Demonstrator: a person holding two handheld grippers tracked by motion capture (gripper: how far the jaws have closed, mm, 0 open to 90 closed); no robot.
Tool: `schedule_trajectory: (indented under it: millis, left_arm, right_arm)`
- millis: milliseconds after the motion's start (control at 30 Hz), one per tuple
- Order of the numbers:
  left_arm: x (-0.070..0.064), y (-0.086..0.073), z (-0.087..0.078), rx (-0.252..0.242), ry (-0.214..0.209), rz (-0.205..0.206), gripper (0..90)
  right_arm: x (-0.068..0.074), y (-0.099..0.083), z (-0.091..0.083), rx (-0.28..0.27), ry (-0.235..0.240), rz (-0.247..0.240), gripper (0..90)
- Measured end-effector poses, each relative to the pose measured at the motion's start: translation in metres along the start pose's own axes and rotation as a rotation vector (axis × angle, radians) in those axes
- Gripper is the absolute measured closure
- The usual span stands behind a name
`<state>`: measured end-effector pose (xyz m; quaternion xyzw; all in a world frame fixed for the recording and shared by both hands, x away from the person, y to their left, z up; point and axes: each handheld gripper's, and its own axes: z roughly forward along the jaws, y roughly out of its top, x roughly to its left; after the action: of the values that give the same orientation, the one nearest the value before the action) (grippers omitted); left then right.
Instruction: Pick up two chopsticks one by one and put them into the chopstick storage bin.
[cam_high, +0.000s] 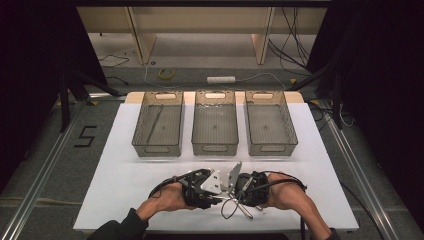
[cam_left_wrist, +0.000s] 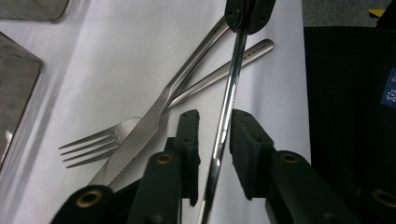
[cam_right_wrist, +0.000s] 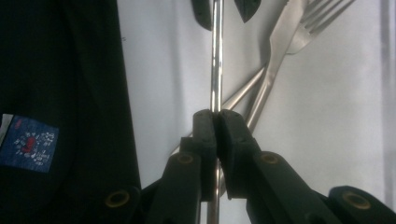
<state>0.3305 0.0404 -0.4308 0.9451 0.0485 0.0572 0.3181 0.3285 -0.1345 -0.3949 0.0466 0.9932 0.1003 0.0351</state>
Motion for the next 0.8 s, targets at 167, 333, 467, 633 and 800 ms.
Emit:
schedule_trajectory:
  millis: [167,333,467,633,800]
  left_arm:
    - [0.0,0.0,-0.001,0.0,-0.023,0.012,78.9]
    - [-0.001,-0.001,-0.002,0.007,-0.05,0.034,82.1]
    - [-0.002,-0.001,-0.002,0.014,-0.045,0.04,84.9]
    - [0.006,-0.006,-0.008,0.009,0.006,-0.009,85.2]
    - [0.016,-0.009,-0.017,-0.029,0.09,-0.084,85.3]
  right_arm:
    - [0.0,-0.001,0.0,-0.007,0.006,-0.003,85.8]
    - [0.0,0.0,-0.001,-0.01,0.008,-0.02,85.1]
    - [-0.005,-0.004,-0.002,-0.043,0.002,0.017,78.0]
    - [-0.013,-0.013,-0.014,-0.119,-0.024,0.117,57.7]
    - [-0.022,-0.024,-0.022,-0.218,-0.063,0.228,42.4]
